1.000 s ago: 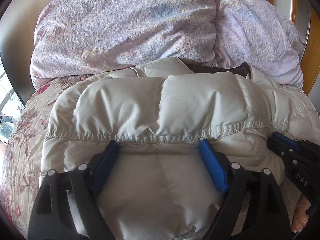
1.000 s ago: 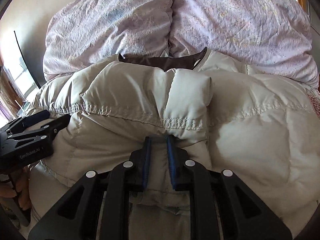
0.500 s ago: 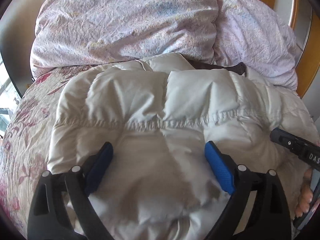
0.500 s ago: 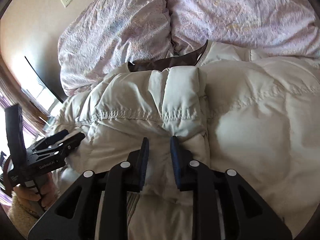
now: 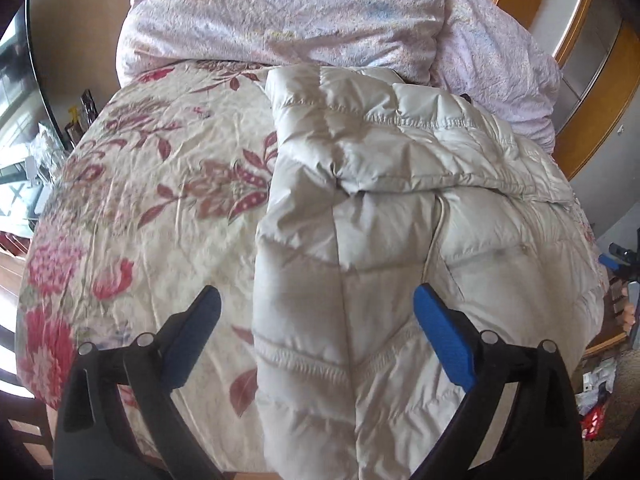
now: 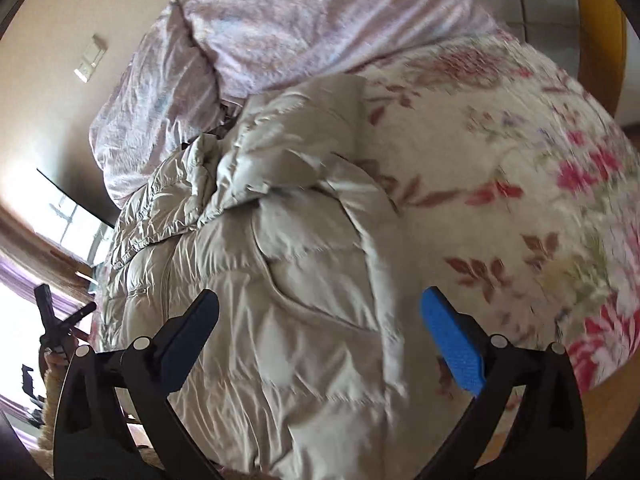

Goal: Fold large clothes

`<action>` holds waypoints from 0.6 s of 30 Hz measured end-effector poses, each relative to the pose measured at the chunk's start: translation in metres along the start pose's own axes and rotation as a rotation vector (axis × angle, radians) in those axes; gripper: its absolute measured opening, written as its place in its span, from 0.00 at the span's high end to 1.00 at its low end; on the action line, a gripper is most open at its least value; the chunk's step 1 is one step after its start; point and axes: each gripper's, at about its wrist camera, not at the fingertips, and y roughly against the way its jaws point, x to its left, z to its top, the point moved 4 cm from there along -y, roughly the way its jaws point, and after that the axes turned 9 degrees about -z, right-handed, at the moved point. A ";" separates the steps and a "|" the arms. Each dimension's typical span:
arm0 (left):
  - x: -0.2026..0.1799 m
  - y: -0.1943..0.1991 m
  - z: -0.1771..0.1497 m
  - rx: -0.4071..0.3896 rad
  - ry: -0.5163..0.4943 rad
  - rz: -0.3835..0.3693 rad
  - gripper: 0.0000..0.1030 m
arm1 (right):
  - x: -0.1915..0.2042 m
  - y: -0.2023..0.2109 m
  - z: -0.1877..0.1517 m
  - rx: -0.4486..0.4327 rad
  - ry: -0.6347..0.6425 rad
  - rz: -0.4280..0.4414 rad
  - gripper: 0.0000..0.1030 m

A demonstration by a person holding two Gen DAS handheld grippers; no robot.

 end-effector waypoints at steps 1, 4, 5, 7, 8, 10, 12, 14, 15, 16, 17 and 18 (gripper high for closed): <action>0.002 0.004 -0.007 -0.001 0.011 -0.020 0.11 | -0.013 0.002 -0.007 0.014 -0.033 0.029 0.04; 0.008 0.010 -0.027 0.008 0.045 -0.063 0.19 | -0.044 0.007 -0.029 0.048 -0.102 0.103 0.10; 0.009 0.011 -0.033 0.016 0.054 -0.073 0.19 | -0.050 0.006 -0.035 0.064 -0.115 0.117 0.10; 0.011 0.009 -0.043 0.036 0.071 -0.086 0.25 | -0.058 0.002 -0.044 0.093 -0.130 0.141 0.13; 0.012 0.007 -0.048 0.049 0.078 -0.091 0.26 | -0.059 0.001 -0.047 0.105 -0.136 0.155 0.15; 0.012 0.003 -0.056 0.074 0.093 -0.103 0.30 | -0.060 -0.004 -0.052 0.136 -0.150 0.208 0.18; 0.011 0.000 -0.063 0.090 0.103 -0.115 0.31 | -0.057 -0.010 -0.056 0.167 -0.152 0.232 0.20; 0.008 -0.004 -0.067 0.100 0.106 -0.122 0.31 | -0.050 -0.011 -0.058 0.173 -0.138 0.250 0.20; 0.006 -0.004 -0.068 0.094 0.096 -0.112 0.31 | -0.048 -0.011 -0.058 0.178 -0.135 0.258 0.20; 0.004 -0.005 -0.068 0.097 0.088 -0.109 0.31 | -0.046 -0.011 -0.059 0.183 -0.130 0.264 0.20; 0.004 -0.005 -0.069 0.097 0.086 -0.110 0.30 | -0.044 -0.012 -0.061 0.191 -0.121 0.272 0.21; 0.003 -0.006 -0.069 0.097 0.086 -0.112 0.31 | -0.042 -0.012 -0.063 0.198 -0.110 0.275 0.22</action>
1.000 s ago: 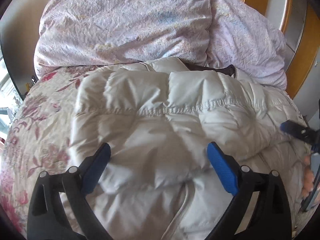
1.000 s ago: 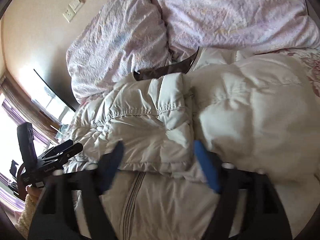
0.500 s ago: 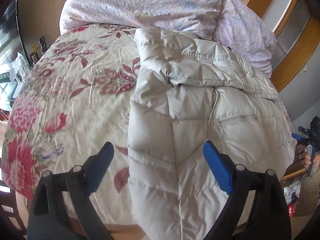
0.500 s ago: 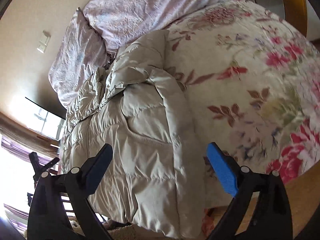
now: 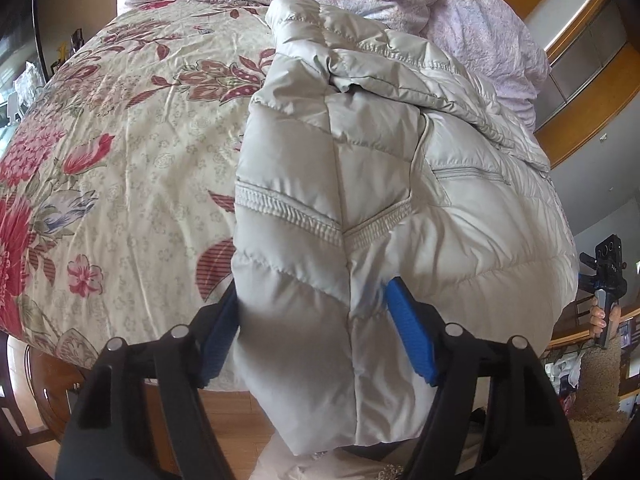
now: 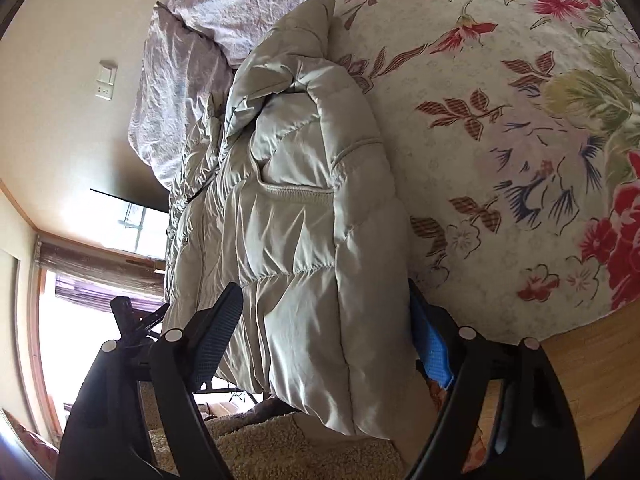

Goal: Fold large clothes

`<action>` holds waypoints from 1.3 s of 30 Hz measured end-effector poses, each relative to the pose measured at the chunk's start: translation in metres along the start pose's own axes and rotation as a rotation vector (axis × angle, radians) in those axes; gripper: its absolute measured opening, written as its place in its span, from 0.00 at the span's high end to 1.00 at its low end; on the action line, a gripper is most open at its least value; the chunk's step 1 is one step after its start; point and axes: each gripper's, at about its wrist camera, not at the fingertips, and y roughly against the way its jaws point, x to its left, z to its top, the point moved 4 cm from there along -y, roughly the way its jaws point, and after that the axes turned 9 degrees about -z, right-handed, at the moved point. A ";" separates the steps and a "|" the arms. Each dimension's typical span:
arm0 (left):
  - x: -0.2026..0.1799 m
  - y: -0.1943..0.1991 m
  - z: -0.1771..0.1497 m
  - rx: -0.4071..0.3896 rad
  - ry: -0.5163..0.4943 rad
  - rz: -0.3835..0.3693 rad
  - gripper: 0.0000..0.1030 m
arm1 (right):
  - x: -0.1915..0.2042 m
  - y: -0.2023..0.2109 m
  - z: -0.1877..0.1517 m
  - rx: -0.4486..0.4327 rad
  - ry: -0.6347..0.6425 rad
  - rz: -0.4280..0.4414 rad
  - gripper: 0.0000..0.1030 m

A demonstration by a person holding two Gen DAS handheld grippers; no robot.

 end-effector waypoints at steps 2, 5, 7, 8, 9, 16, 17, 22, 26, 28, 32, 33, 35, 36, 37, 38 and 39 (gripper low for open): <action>-0.001 -0.001 0.000 0.003 0.002 -0.007 0.31 | 0.004 -0.003 -0.003 0.017 0.017 0.006 0.26; -0.003 -0.001 -0.001 0.003 0.006 -0.014 0.33 | 0.007 -0.004 -0.008 0.038 0.041 0.009 0.30; -0.003 -0.001 -0.004 0.004 0.003 -0.016 0.34 | 0.008 -0.005 -0.012 0.056 0.048 0.014 0.32; -0.003 0.000 -0.005 0.004 0.005 -0.020 0.35 | 0.009 -0.006 -0.013 0.062 0.052 0.014 0.33; -0.004 0.000 -0.007 0.005 0.007 -0.025 0.36 | 0.010 -0.006 -0.014 0.067 0.055 0.017 0.33; -0.010 0.000 -0.014 0.013 0.000 -0.018 0.50 | 0.022 -0.017 -0.016 0.089 0.065 0.035 0.34; -0.011 -0.001 -0.014 0.012 -0.004 -0.009 0.50 | 0.023 -0.017 -0.015 0.090 0.068 0.033 0.34; -0.017 -0.005 -0.015 0.007 -0.053 0.054 0.51 | 0.021 -0.019 -0.013 0.085 0.049 0.041 0.39; -0.016 -0.005 -0.015 0.000 -0.051 0.058 0.51 | 0.015 -0.018 -0.013 0.075 0.034 0.051 0.43; -0.016 -0.004 -0.016 -0.011 -0.048 0.057 0.58 | 0.011 -0.018 -0.013 0.070 0.024 0.036 0.56; -0.021 0.003 -0.016 -0.038 -0.044 0.032 0.75 | 0.005 -0.018 -0.013 0.062 0.001 0.012 0.75; -0.024 0.006 -0.015 -0.050 -0.048 0.030 0.79 | 0.005 -0.017 -0.012 0.056 0.000 0.011 0.78; -0.030 0.014 -0.010 -0.074 -0.060 0.024 0.83 | 0.007 -0.013 -0.010 0.040 0.013 0.005 0.81; -0.033 0.020 -0.006 -0.092 -0.065 0.016 0.84 | 0.011 -0.010 -0.008 0.027 0.022 0.003 0.82; -0.036 0.026 -0.003 -0.109 -0.070 0.003 0.85 | 0.016 -0.007 -0.005 0.013 0.029 0.005 0.82; -0.038 0.032 0.002 -0.131 -0.073 -0.011 0.85 | 0.020 -0.003 -0.003 -0.002 0.039 0.006 0.82; -0.041 0.039 0.007 -0.154 -0.075 -0.025 0.85 | 0.026 0.002 0.001 -0.019 0.052 0.006 0.83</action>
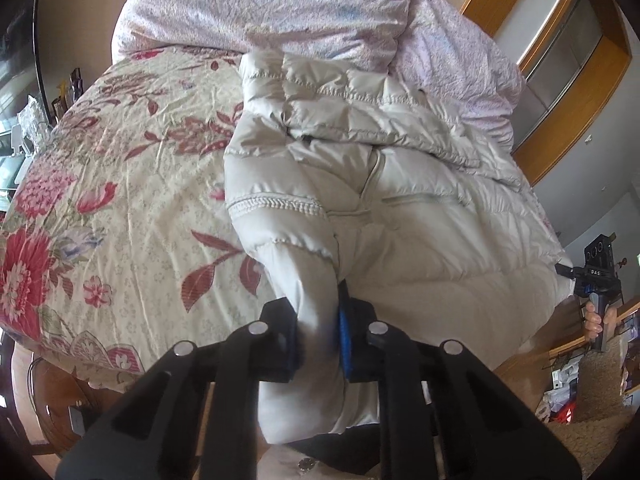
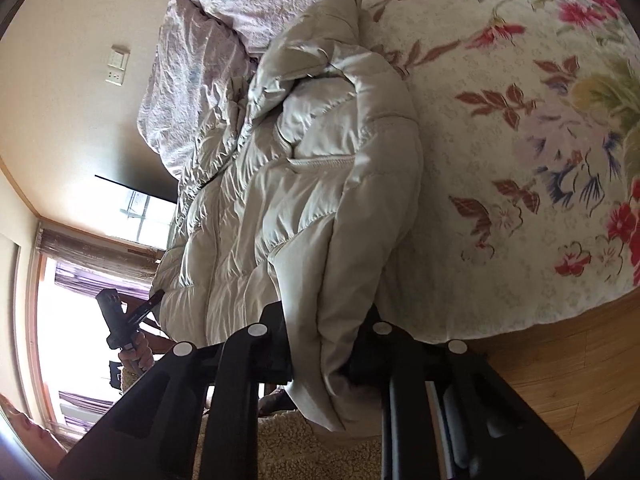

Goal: Fold large clothes

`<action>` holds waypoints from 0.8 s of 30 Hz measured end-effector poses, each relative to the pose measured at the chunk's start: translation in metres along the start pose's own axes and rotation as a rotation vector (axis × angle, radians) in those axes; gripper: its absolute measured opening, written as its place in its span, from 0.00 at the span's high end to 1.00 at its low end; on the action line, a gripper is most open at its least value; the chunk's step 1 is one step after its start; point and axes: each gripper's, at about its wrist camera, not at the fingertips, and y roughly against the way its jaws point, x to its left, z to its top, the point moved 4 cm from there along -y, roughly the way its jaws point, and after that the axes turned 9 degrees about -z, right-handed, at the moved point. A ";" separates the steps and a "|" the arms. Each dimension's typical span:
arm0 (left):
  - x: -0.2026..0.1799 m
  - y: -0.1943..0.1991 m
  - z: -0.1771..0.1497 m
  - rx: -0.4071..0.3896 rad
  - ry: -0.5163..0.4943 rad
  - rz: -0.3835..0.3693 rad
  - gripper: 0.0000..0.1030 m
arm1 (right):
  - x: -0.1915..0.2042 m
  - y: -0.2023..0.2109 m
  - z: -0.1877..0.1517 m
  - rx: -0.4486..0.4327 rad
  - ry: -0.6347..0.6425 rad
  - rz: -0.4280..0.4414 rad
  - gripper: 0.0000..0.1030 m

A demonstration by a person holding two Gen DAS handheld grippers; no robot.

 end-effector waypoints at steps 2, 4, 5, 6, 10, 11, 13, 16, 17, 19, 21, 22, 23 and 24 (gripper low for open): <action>-0.005 0.008 0.013 -0.040 -0.008 -0.013 0.85 | 0.013 0.009 0.009 -0.038 0.027 -0.001 0.83; -0.011 0.013 0.027 -0.075 -0.027 -0.004 0.85 | 0.026 0.017 0.020 -0.083 0.051 -0.004 0.84; -0.013 0.015 0.033 -0.093 -0.031 -0.004 0.85 | 0.032 0.021 0.026 -0.107 0.062 -0.008 0.84; -0.013 0.016 0.041 -0.108 -0.029 -0.009 0.85 | 0.039 0.025 0.033 -0.136 0.073 -0.012 0.84; -0.014 0.024 0.070 -0.171 -0.006 -0.037 0.85 | 0.061 0.040 0.060 -0.248 0.089 -0.015 0.84; -0.014 0.025 0.078 -0.188 0.003 -0.045 0.85 | 0.066 0.043 0.068 -0.277 0.087 -0.014 0.84; -0.011 0.028 0.095 -0.220 0.034 -0.076 0.85 | 0.075 0.050 0.084 -0.337 0.080 -0.008 0.84; -0.003 0.028 0.123 -0.261 0.099 -0.128 0.85 | 0.086 0.056 0.112 -0.425 0.056 0.009 0.84; 0.000 0.026 0.132 -0.273 0.118 -0.138 0.85 | 0.089 0.055 0.123 -0.451 0.046 0.014 0.84; 0.005 0.021 0.152 -0.297 0.141 -0.141 0.85 | 0.095 0.050 0.146 -0.492 0.022 0.016 0.84; 0.008 0.012 0.171 -0.311 0.146 -0.122 0.85 | 0.103 0.041 0.169 -0.521 0.006 0.003 0.84; 0.009 0.007 0.180 -0.316 0.147 -0.108 0.85 | 0.106 0.035 0.180 -0.529 -0.002 -0.004 0.84; 0.011 0.001 0.190 -0.319 0.147 -0.094 0.85 | 0.109 0.028 0.192 -0.534 -0.009 -0.011 0.84; 0.013 -0.004 0.198 -0.321 0.149 -0.081 0.85 | 0.111 0.023 0.202 -0.540 -0.015 -0.018 0.84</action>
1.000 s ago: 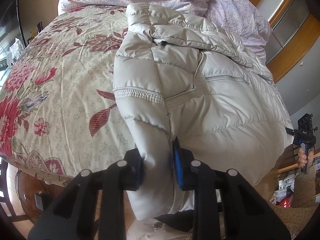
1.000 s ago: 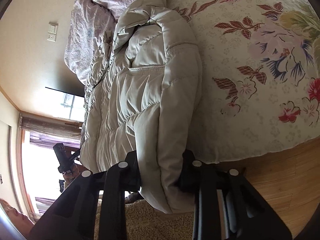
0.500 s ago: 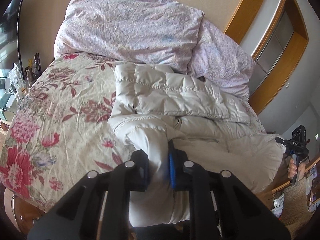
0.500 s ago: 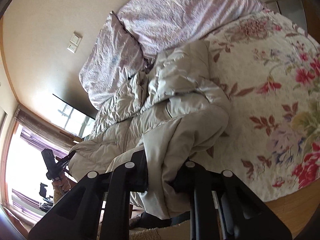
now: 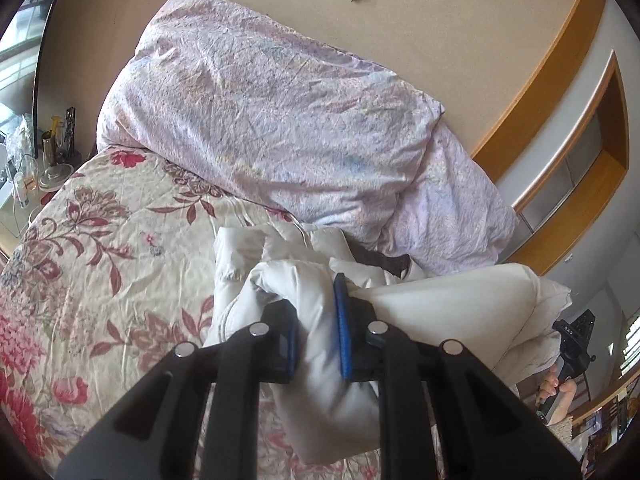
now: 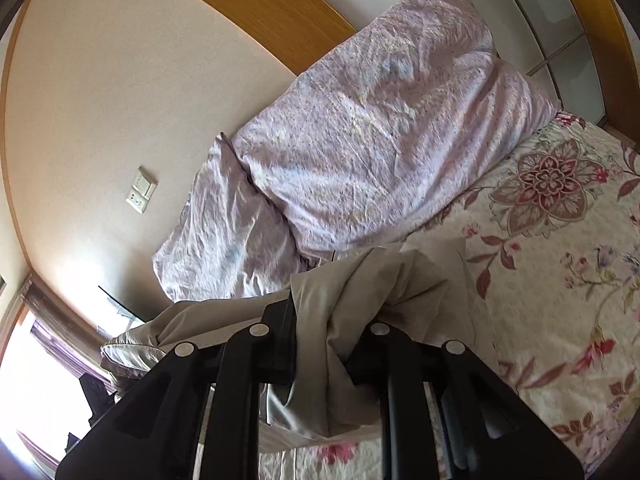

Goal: Fold large clothes

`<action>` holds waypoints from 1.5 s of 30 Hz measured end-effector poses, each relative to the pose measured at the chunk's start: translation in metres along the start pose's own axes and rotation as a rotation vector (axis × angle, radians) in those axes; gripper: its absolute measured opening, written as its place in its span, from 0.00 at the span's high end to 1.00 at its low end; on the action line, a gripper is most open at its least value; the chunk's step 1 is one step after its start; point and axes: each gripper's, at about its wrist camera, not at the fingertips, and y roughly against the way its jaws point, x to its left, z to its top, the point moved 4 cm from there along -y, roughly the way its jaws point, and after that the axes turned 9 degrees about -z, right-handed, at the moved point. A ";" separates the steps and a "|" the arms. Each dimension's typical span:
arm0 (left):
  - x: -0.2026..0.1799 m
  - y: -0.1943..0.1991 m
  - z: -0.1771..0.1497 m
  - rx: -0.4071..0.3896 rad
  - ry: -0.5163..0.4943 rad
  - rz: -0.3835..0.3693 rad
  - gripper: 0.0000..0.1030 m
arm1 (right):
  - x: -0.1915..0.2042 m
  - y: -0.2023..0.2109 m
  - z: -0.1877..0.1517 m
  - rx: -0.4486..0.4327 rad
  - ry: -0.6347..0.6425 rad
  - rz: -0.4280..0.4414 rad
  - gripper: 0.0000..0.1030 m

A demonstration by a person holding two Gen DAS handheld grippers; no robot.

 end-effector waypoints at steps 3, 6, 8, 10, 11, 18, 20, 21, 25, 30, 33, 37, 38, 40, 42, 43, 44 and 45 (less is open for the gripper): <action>0.009 -0.025 0.018 -0.007 0.017 0.031 0.85 | 0.006 -0.030 0.015 -0.016 -0.002 -0.031 0.84; 0.020 -0.050 0.030 -0.011 0.036 0.058 0.85 | 0.009 -0.061 0.028 -0.026 0.000 -0.075 0.84; 0.028 -0.067 0.036 -0.011 0.054 0.074 0.85 | 0.008 -0.080 0.033 -0.028 0.001 -0.118 0.83; 0.037 -0.084 0.040 -0.008 0.072 0.093 0.85 | 0.006 -0.101 0.035 -0.024 -0.010 -0.166 0.83; 0.042 -0.093 0.041 -0.005 0.083 0.100 0.84 | 0.004 -0.111 0.036 -0.022 -0.019 -0.193 0.79; 0.067 -0.136 0.037 0.012 0.166 0.115 0.64 | -0.005 -0.150 0.039 -0.021 -0.133 -0.222 0.36; 0.067 -0.138 0.039 0.017 0.176 0.101 0.57 | -0.002 -0.143 0.045 -0.069 -0.140 -0.196 0.27; 0.066 -0.139 0.040 0.023 0.175 0.094 0.49 | 0.002 -0.139 0.048 -0.087 -0.129 -0.190 0.26; 0.053 -0.134 0.045 0.026 0.140 0.099 0.34 | 0.021 -0.128 0.049 -0.106 0.009 -0.240 0.26; 0.036 -0.104 0.062 -0.133 0.067 0.167 0.06 | 0.051 -0.121 0.036 -0.142 0.217 -0.345 0.26; 0.015 -0.100 0.062 -0.136 -0.047 0.235 0.06 | 0.070 -0.130 0.020 -0.120 0.374 -0.405 0.26; -0.021 -0.123 0.037 -0.068 -0.246 0.322 0.06 | 0.081 -0.156 -0.007 -0.035 0.471 -0.436 0.26; -0.027 -0.130 0.030 -0.050 -0.276 0.328 0.06 | 0.082 -0.161 -0.014 -0.017 0.493 -0.443 0.26; -0.038 -0.144 0.017 -0.019 -0.326 0.335 0.06 | 0.085 -0.172 -0.028 0.021 0.538 -0.454 0.26; -0.044 -0.157 0.006 -0.001 -0.373 0.357 0.06 | 0.086 -0.180 -0.038 0.045 0.576 -0.478 0.26; -0.045 -0.163 0.002 0.003 -0.388 0.368 0.06 | 0.085 -0.184 -0.042 0.052 0.590 -0.494 0.26; -0.045 -0.169 0.000 0.007 -0.395 0.381 0.06 | 0.083 -0.188 -0.044 0.057 0.597 -0.510 0.27; -0.043 -0.174 -0.002 0.009 -0.398 0.393 0.06 | 0.080 -0.191 -0.045 0.061 0.601 -0.524 0.27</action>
